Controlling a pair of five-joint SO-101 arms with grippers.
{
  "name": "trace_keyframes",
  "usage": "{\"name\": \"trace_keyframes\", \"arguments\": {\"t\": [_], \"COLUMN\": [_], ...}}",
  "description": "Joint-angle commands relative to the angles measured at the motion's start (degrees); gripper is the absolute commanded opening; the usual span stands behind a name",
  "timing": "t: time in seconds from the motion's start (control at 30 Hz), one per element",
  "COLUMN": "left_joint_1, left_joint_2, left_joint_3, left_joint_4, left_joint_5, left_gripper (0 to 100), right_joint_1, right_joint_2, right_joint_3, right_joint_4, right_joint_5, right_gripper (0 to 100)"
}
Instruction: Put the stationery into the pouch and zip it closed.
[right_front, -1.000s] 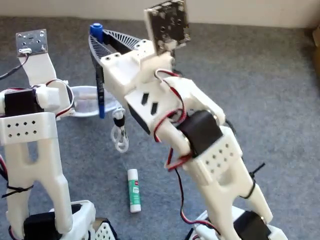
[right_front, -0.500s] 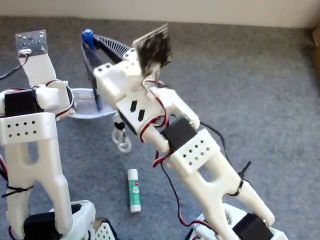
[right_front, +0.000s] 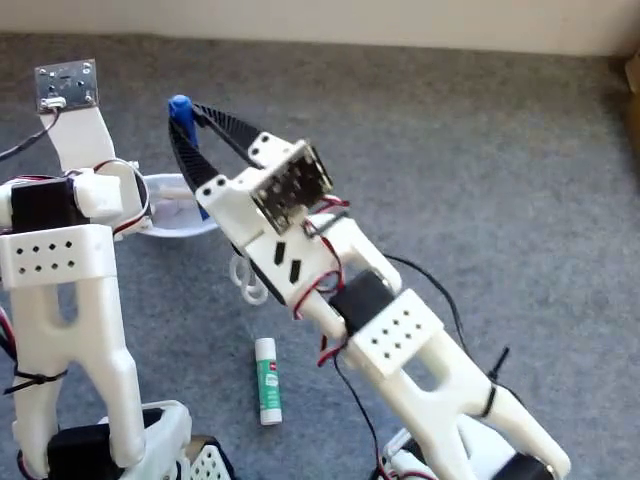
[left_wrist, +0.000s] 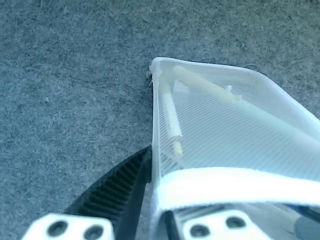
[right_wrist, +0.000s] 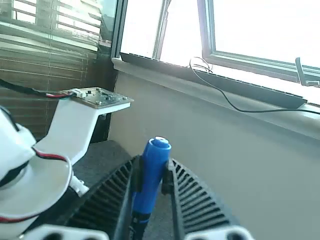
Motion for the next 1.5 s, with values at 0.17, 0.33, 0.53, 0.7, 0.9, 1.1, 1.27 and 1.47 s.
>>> {"name": "trace_keyframes", "arguments": {"t": [0.17, 0.33, 0.53, 0.7, 0.9, 1.1, 1.27, 1.47], "left_joint_1": [0.9, 0.9, 0.9, 0.8, -4.1, -9.1, -9.0, -9.0], "left_joint_2": [-1.5, -1.5, -1.5, -1.5, -1.9, -2.1, -2.1, -2.1], "left_joint_3": [0.1, 0.1, 0.1, 0.1, 0.1, 0.0, 0.7, 3.1], "left_joint_4": [-0.7, -0.7, -0.7, -0.7, -1.1, -1.1, -1.1, -3.3], "left_joint_5": [-0.5, -0.5, -0.5, -0.5, -0.2, -0.1, -0.1, -0.1], "left_gripper": [1, 1, 1, 1, 1, 1, 1, 1], "right_joint_1": [0.2, 0.3, 2.2, 4.5, 7.2, 7.2, 6.8, 6.8], "right_joint_2": [-9.4, -9.8, -9.9, -9.9, -9.9, -9.9, -9.5, -9.3], "right_joint_3": [1.8, 0.1, -0.7, -3.8, -4.4, -4.6, -13.6, -24.2], "right_joint_4": [12.1, 17.5, 17.5, 17.8, 17.8, 20.2, 32.1, 45.3], "right_joint_5": [0.9, 0.9, 0.5, 0.4, 0.4, 0.4, -2.8, -4.5], "right_gripper": [16.5, 23.3, 19.0, 18.7, 18.7, 18.7, 18.7, 18.7]}}
